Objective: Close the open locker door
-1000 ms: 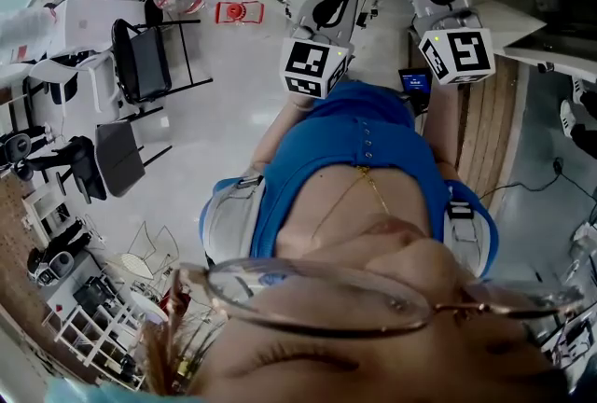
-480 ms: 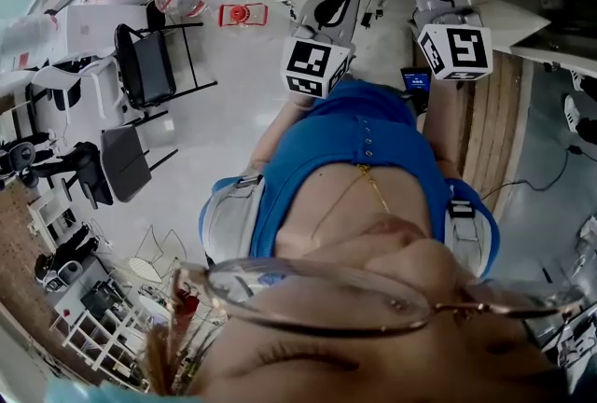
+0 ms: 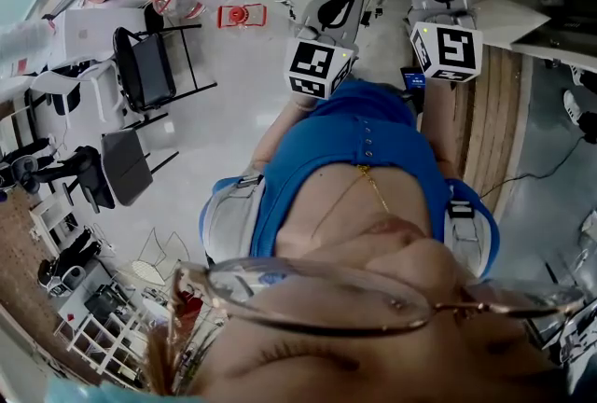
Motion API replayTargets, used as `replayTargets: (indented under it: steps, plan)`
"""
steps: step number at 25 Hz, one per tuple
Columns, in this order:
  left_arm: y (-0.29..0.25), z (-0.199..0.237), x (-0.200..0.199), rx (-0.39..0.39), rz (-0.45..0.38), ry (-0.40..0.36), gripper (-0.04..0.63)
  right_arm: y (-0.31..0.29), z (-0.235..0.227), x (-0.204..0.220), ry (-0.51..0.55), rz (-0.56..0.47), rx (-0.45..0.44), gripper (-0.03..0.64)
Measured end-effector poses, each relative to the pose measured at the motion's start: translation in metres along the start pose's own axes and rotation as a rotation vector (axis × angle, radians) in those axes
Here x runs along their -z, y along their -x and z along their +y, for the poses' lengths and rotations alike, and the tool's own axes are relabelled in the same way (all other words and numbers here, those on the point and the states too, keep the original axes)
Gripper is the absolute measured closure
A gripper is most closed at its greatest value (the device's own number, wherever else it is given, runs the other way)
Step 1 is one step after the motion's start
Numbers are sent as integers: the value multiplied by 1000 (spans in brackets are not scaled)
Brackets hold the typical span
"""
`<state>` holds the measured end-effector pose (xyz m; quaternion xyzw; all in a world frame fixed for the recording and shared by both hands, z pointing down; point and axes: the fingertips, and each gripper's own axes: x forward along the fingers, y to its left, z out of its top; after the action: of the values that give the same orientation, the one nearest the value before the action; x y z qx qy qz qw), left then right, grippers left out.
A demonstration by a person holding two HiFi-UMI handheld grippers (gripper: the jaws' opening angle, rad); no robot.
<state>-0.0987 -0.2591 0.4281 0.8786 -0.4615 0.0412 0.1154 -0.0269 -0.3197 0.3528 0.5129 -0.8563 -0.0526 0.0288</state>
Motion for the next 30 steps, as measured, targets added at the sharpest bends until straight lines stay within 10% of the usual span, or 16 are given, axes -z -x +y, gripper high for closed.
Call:
replayTargets:
  steps: [15, 30]
  plan:
    - [-7, -17, 1, 28, -1, 0, 597, 18, -17, 10, 18, 28, 81, 614]
    - [-25, -53, -7, -16, -28, 9, 597, 57, -6, 40, -12, 91, -54, 614]
